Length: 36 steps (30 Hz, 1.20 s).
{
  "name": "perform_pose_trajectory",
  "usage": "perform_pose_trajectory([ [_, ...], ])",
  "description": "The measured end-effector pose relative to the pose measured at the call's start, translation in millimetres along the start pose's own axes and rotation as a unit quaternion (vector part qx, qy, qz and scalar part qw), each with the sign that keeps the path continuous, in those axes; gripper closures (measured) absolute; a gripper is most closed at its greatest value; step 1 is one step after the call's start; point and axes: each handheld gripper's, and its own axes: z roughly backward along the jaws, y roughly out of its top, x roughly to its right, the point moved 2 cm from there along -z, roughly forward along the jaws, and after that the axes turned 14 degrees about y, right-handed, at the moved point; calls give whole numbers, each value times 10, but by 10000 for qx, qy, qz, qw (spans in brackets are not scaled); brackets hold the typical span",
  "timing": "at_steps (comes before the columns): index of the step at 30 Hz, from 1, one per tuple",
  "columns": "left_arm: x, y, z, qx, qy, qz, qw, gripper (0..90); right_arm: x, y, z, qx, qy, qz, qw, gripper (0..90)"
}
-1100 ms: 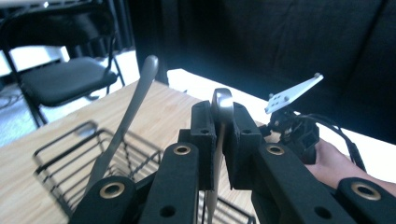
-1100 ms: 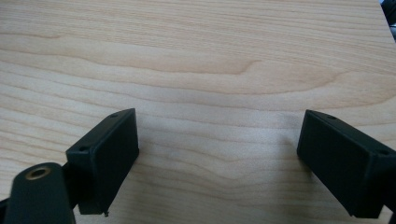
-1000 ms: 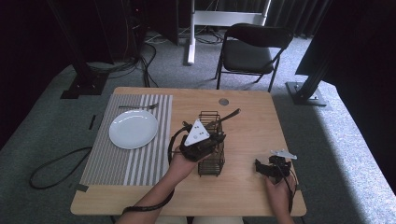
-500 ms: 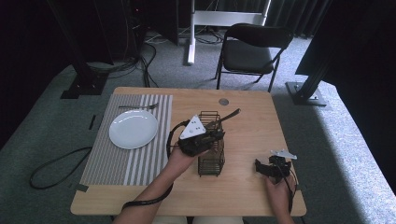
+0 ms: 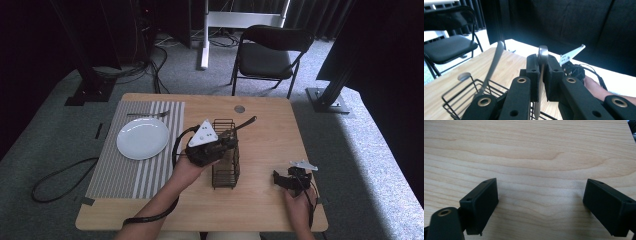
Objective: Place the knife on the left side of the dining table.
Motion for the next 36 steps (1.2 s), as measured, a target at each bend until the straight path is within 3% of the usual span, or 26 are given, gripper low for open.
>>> perform_pose_trajectory([
  [4,-18,66,73,48,-10,-13,10000,838,0,0,0,0,0,-2,10000,119],
  [10,-51,287,278,235,-55,-62,9997,838,0,0,-2,7,-1,2,10000,119],
  [19,-117,482,515,419,-253,82,9988,838,0,0,0,1,-2,4,10000,119],
  [28,-171,645,855,647,-186,68,9977,838,0,0,-2,8,-3,3,10000,119],
  [36,-288,630,1135,707,157,188,9972,838,0,-1,-2,9,-3,2,10000,120],
])
